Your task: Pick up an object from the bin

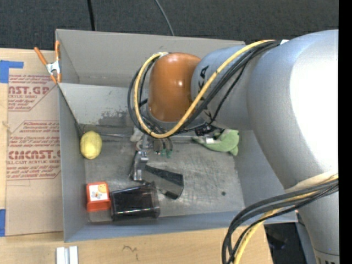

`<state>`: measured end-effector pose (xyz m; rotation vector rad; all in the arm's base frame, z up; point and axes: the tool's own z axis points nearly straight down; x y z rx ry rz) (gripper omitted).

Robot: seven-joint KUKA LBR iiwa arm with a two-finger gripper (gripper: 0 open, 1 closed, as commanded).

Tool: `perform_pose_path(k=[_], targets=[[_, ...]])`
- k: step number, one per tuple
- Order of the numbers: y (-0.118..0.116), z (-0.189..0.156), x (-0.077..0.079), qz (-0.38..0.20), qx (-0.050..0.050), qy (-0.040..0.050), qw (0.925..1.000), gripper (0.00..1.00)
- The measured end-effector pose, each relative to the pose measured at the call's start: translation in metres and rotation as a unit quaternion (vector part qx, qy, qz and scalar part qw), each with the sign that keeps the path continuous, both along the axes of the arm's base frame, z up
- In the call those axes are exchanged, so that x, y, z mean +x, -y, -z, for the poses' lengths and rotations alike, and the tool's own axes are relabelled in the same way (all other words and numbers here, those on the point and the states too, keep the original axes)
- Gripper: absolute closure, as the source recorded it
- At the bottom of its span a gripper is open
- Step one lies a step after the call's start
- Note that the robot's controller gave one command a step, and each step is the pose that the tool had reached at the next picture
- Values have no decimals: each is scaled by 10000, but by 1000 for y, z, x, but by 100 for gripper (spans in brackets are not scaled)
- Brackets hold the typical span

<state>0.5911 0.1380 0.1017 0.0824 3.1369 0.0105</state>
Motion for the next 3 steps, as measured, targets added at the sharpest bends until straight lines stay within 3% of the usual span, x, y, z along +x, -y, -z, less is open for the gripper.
perform_pose_path(k=[1,2,3], targets=[[-3,-3,5,10,32,93,10000,0],[42,0,-22,784,-4,5,9969,0],[36,21,-3,278,-71,-76,9996,0]])
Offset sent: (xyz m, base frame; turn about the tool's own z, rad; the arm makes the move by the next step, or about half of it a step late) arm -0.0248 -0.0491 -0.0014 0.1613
